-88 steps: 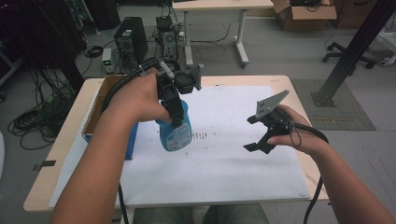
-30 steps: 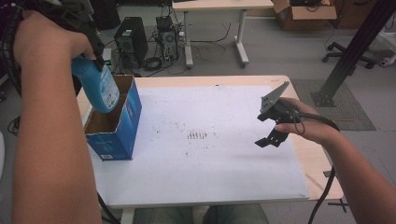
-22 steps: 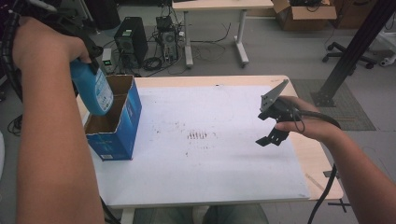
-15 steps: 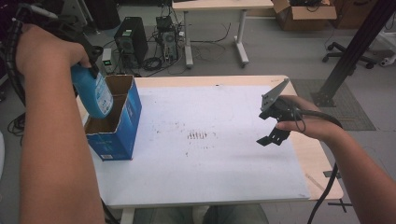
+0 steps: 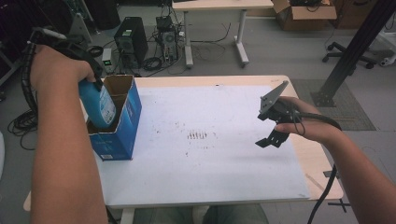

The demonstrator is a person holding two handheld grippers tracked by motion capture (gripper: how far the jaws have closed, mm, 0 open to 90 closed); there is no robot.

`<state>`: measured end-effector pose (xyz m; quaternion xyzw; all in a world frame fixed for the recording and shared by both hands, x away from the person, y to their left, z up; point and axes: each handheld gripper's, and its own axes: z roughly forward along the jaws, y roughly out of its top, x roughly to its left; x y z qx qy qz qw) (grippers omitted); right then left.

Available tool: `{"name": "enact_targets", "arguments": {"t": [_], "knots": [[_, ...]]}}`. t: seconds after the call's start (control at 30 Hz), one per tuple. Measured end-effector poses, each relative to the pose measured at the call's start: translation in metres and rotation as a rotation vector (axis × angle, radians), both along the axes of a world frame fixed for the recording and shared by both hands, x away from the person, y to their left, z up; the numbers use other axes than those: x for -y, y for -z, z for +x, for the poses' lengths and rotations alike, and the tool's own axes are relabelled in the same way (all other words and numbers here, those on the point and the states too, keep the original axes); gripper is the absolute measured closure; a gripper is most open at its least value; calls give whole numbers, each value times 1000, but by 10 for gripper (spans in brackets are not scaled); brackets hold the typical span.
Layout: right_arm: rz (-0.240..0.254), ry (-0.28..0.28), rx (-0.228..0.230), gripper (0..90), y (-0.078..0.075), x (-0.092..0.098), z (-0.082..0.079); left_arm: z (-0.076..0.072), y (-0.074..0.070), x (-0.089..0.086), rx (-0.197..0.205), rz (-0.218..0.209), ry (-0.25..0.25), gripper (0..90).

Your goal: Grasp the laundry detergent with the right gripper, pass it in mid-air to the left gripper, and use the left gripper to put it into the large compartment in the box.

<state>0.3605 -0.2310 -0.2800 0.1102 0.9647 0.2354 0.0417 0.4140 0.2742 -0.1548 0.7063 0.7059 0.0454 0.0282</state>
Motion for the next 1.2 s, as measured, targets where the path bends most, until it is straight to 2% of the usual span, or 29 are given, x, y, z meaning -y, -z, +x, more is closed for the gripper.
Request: {"name": "enact_targets", "arguments": {"t": [0.23,0.83,1.2], "knots": [[-21,-13,-1,37,0,-4,-3,1,21,-3,-24,-16,-2,380],[-27,-20,0,37,0,-2,-9,6,63,0,-62,-26,10,381],[-61,-21,-21,38,0,-3,-7,10,85,1,-65,-9,5,380]]}}
